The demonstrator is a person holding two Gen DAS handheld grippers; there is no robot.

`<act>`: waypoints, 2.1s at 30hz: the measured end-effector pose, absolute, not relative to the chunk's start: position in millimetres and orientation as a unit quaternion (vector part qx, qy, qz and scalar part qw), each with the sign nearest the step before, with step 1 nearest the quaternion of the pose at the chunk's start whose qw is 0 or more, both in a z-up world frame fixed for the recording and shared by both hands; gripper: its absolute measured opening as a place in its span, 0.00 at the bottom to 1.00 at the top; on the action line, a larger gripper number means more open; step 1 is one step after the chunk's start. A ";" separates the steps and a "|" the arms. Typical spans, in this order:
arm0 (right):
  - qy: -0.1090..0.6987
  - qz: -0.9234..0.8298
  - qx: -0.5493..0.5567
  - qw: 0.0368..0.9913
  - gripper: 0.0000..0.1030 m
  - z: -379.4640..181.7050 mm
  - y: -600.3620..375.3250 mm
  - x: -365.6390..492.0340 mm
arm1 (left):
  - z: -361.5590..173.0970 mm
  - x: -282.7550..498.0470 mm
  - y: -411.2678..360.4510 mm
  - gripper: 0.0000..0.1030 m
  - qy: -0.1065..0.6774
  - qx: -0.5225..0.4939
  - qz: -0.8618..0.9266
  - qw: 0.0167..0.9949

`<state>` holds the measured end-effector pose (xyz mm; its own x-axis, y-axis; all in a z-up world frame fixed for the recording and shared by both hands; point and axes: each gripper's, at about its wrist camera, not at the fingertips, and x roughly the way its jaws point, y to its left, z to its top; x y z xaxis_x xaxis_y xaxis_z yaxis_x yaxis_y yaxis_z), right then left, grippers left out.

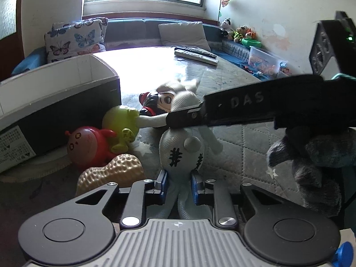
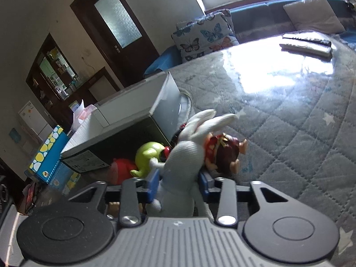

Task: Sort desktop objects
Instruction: 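Lift the white bunny plush off the table with both grippers, then carry the bunny over the shoebox, lower it inside and open both grippers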

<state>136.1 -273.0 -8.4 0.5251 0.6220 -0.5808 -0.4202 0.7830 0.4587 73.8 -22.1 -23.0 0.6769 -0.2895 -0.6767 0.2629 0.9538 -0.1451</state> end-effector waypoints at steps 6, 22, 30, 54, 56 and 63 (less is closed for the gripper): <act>0.366 0.305 0.113 0.872 0.27 9.2 -269.3 126.7 | -16.1 70.0 -17.4 0.21 0.365 -0.042 -0.148 0.918; 0.295 0.381 0.139 0.865 0.27 85.7 -210.0 143.5 | 62.3 57.7 46.7 0.20 0.265 -0.056 -0.083 0.959; 0.314 0.406 0.201 0.834 0.27 95.3 -142.6 191.5 | 85.1 91.1 98.2 0.20 0.263 0.008 -0.017 0.965; 0.480 0.295 0.228 0.794 0.35 -5.5 -65.6 264.7 | 15.7 172.7 171.5 0.22 0.407 0.037 0.050 0.911; 0.476 0.297 0.219 0.798 0.43 -3.5 -65.9 262.4 | 18.3 169.4 175.6 0.22 0.402 0.023 0.051 0.914; 0.465 0.313 0.183 0.807 0.49 16.3 -75.3 251.9 | 32.3 152.4 177.4 0.22 0.384 -0.003 0.055 0.922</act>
<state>251.9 -75.3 16.3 0.3708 0.6763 -0.6365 -0.3356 0.7366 0.5872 152.4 177.4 32.3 0.6985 0.0994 -0.7087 -0.1046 0.9939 0.0362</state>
